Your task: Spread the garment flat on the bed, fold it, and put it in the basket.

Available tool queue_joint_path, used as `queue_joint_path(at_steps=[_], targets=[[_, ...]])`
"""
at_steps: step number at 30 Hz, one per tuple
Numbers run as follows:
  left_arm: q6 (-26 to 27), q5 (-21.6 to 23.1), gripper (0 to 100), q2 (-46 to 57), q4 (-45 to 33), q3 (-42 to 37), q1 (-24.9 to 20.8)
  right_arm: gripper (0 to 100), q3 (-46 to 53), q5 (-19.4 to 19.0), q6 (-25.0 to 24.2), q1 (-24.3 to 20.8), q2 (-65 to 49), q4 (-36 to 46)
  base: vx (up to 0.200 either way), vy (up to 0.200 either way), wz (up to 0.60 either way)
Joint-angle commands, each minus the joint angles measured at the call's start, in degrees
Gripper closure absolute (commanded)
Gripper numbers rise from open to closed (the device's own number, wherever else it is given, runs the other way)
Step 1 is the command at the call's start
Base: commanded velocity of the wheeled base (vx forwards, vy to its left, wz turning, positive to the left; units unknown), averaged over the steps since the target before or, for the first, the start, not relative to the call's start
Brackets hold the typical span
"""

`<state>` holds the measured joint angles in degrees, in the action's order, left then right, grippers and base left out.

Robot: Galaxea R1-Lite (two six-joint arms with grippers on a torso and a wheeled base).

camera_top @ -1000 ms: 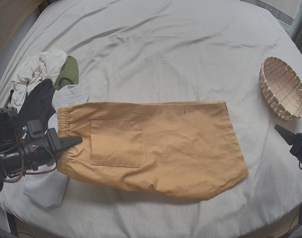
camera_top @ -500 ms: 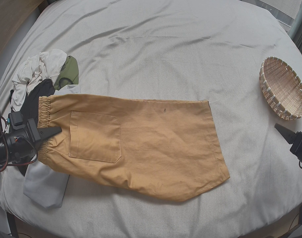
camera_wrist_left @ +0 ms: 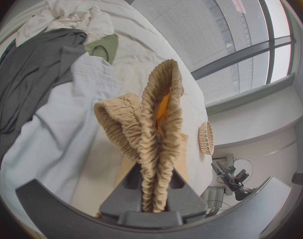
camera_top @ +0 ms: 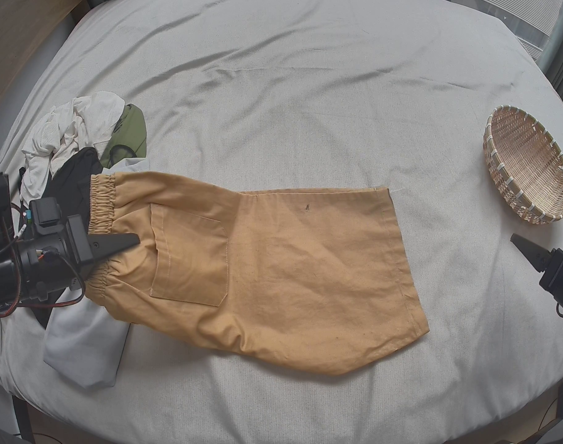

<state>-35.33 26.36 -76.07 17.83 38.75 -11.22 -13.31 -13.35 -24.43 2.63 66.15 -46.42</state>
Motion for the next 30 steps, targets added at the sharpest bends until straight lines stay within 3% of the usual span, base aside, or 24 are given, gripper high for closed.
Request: queue_joint_path(at_steps=[1, 7, 21, 30], targets=[[-0.27, -2.98, 100, -0.48, -1.22, 4.22, -7.68, 0, 0.22, -0.01, 0.0, -0.08, 0.39, -0.07, 0.0, 0.0, 0.0], [-1.41, -4.91, 100, -4.79, -1.05, 9.5, -15.5, 0, 0.22, -0.01, 0.0, -0.17, 0.83, 0.02, 0.0, 0.0, 0.0], [-1.5, -6.05, 100, -16.3, -0.43, 21.01, -24.56, 0, 0.22, 0.17, 0.08, -1.84, 1.71, 0.1, 0.0, 0.0, 0.0], [-1.94, -6.76, 100, -19.91, 0.53, 22.51, -28.07, 0, 0.13, 0.25, 0.08, -1.84, 1.71, 0.1, 0.0, 0.0, 0.0]])
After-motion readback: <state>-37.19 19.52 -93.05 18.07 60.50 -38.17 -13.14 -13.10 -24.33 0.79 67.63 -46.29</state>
